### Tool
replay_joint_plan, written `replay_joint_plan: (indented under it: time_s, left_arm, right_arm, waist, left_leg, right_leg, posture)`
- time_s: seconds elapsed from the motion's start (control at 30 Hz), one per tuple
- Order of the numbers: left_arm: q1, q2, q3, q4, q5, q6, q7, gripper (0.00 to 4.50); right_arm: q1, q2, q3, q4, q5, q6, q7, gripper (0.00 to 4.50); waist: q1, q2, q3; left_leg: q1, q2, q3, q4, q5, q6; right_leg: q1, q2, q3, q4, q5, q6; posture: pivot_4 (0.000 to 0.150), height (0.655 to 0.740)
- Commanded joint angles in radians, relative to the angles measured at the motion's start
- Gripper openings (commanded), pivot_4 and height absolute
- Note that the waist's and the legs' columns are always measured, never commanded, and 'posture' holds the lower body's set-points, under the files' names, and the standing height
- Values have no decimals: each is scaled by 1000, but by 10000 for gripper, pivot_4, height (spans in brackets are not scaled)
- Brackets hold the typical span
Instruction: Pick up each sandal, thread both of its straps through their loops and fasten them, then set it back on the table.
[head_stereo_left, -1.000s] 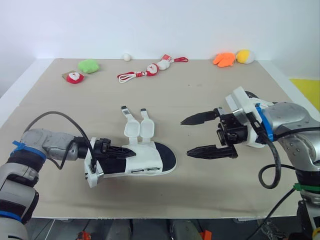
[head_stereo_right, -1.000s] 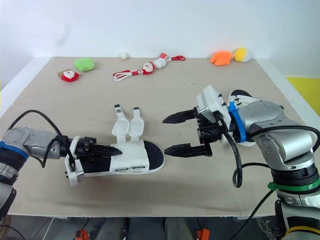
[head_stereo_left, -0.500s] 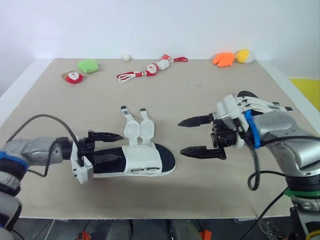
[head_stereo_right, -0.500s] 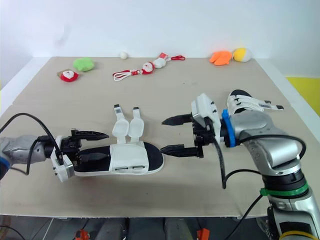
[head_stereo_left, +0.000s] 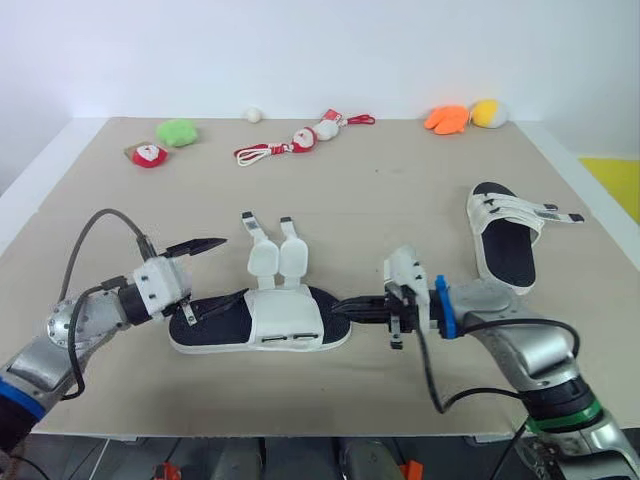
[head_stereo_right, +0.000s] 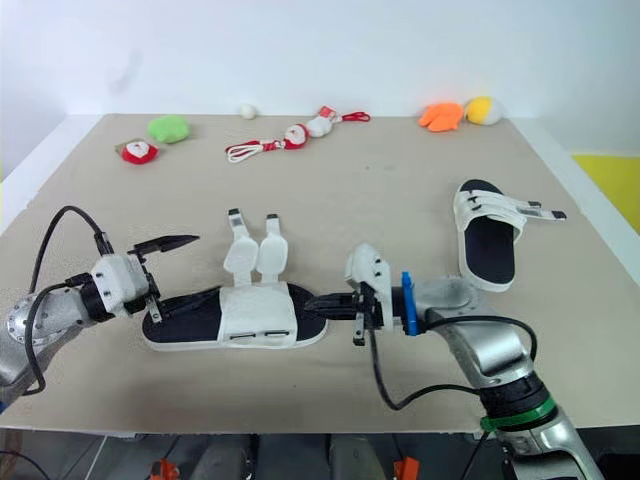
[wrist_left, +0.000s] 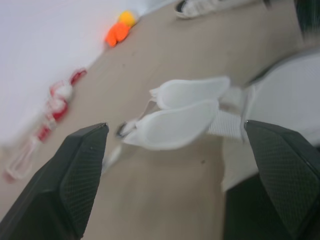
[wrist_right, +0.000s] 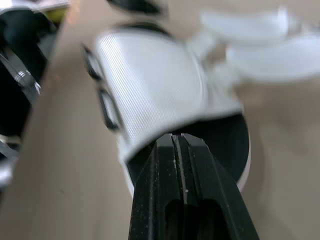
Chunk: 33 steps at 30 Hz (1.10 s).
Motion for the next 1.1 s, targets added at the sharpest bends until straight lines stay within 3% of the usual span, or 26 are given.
replay_joint_plan:
  time_s: [0.03,0.27,0.33,0.53,0.77,0.87,1.1]
  left_arm:
    - [-7,-27,123,-82,-181,253,-5,45000]
    - [-88,-154,252,-27,-502,748,38,45000]
    - [-149,-203,279,27,-532,851,81,45000]
    - [-349,-339,331,230,-561,1110,176,45000]
    - [-493,-456,414,482,-539,1325,277,45000]
    - [-504,-455,466,490,-514,1340,252,45000]
    - [-440,-403,638,415,-607,1515,278,45000]
  right_arm:
    - [-15,28,10,21,-29,-32,-18,810]
    - [-37,68,52,83,-102,-59,-37,810]
    - [-38,66,76,94,-150,-70,-50,810]
    - [-38,64,114,101,-240,-80,-95,810]
    - [-34,73,111,29,-235,-11,-136,810]
    - [-31,76,107,0,-231,16,-151,810]
    - [-25,69,92,-6,-196,32,-124,810]
  waist:
    - [0,0,0]
    - [0,-1,0]
    - [0,-2,-1]
    - [-3,-5,-3]
    - [-16,-6,-4]
    - [-25,-6,-4]
    - [-27,-6,-4]
  left_leg:
    - [0,0,0,0,0,0]
    - [1,1,-1,0,0,0]
    - [1,1,-2,0,0,1]
    - [16,1,-2,0,0,0]
    - [16,1,-2,0,0,0]
    - [15,1,-3,-2,0,0]
    - [15,0,-4,-6,0,0]
  right_leg:
    - [0,0,0,0,0,0]
    - [1,1,0,0,0,0]
    - [1,3,0,0,0,1]
    - [14,4,0,-1,0,-1]
    - [14,4,0,0,0,0]
    - [13,4,0,-1,0,0]
    - [12,3,0,-1,-2,-2]
  posture:
    - [1500,7400]
    - [1500,7400]
    - [1500,7400]
    - [1500,7400]
    - [1500,7400]
    - [1500,7400]
    - [1500,7400]
